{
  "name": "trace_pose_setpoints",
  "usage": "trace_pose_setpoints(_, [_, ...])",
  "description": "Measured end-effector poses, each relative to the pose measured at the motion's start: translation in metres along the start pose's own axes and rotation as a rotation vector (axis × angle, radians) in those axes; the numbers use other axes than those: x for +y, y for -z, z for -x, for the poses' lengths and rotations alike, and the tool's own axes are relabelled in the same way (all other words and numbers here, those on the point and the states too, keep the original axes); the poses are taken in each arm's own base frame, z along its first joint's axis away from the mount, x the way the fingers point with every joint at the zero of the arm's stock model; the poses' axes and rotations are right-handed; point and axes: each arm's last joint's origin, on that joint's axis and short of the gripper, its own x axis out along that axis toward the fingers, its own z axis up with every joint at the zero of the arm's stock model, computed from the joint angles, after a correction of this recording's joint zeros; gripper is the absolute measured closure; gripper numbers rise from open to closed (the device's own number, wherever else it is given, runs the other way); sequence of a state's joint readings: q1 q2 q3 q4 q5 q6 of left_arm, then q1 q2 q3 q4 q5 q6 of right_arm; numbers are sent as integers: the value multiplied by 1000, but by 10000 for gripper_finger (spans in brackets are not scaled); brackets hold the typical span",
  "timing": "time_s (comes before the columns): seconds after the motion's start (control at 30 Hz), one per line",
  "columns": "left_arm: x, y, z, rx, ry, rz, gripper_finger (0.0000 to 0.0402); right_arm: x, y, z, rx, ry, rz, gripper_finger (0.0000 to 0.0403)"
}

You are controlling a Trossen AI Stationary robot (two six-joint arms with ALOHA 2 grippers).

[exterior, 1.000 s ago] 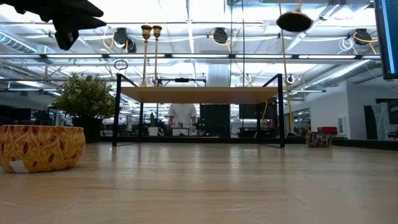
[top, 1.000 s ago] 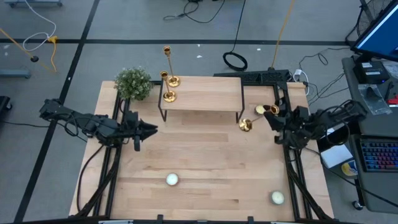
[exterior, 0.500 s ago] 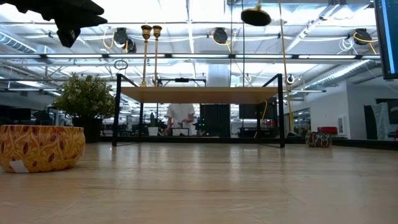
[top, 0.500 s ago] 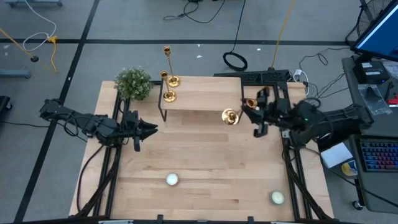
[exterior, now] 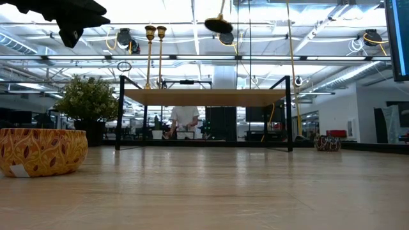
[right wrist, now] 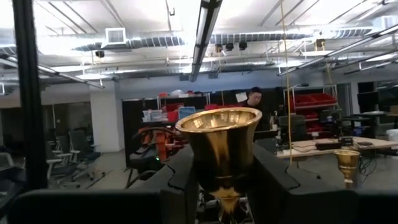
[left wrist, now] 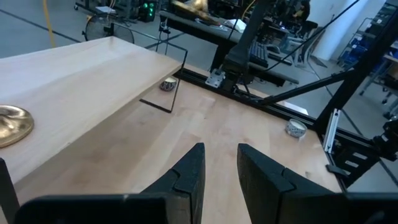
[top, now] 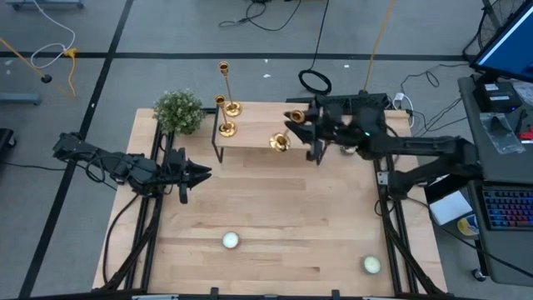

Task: Pick & Place candle stick holders
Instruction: Put the gold candle holder on the shelf

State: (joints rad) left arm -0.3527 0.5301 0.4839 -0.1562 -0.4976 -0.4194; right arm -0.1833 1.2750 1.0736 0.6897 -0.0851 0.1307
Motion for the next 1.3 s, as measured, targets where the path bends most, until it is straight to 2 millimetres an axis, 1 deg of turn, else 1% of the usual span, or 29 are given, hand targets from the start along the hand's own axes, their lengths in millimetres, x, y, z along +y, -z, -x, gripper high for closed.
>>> trace_pose_setpoints(0.17, [0,0,0,0,0,-6,309,-19,6,-25,13,0,8,312])
trace_pose_setpoints(0.57, [0,0,0,-1,0,-48,309,-59,30,-68,31,29,8,312])
trace_pose_setpoints(0.83, [0,0,0,-2,0,-50,309,-86,48,-85,46,77,23,312])
trace_pose_setpoints(1.07, [0,0,0,-2,-1,-58,309,-105,72,-96,86,82,18,312])
trace_pose_setpoints(1.3, [0,0,0,-3,-1,-57,309,-121,92,-98,116,109,-9,312])
